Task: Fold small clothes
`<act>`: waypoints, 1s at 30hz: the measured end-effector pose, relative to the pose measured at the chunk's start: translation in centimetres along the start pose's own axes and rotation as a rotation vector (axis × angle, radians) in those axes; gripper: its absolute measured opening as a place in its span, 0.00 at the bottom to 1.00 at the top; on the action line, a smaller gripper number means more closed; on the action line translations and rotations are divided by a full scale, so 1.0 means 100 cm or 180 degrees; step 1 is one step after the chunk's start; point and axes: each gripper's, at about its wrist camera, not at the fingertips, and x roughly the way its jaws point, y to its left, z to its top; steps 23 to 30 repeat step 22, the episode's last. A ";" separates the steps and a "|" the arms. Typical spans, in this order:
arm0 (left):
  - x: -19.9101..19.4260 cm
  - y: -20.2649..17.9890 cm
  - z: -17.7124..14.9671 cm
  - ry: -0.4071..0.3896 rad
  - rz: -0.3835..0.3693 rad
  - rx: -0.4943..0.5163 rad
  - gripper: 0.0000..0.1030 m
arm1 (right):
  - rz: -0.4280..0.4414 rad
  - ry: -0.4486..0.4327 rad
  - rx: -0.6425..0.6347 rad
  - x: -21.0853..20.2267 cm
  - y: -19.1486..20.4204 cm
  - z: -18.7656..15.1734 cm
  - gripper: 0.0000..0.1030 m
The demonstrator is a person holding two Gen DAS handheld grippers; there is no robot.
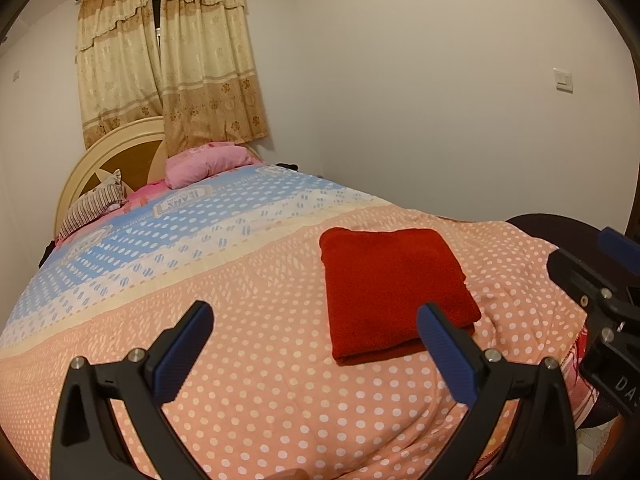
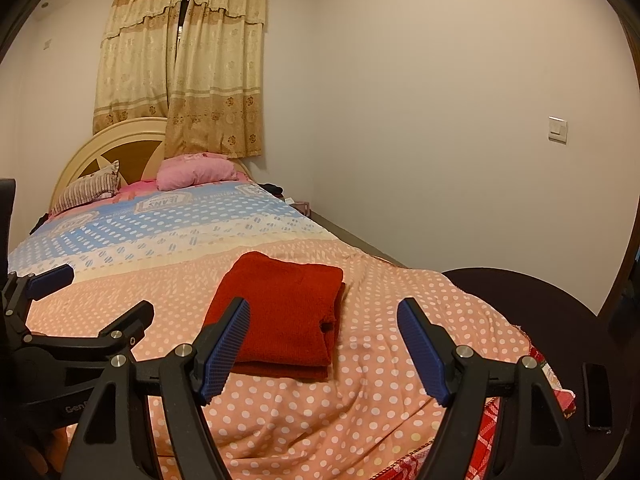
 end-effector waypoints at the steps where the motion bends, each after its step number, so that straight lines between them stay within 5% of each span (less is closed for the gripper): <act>1: 0.001 0.001 0.000 0.0012 -0.0012 -0.0012 1.00 | 0.0001 0.0006 0.0006 0.000 0.000 0.000 0.74; 30: 0.010 0.004 -0.003 0.0072 -0.0035 -0.0041 1.00 | -0.0001 0.0116 0.0018 0.010 -0.001 -0.003 0.74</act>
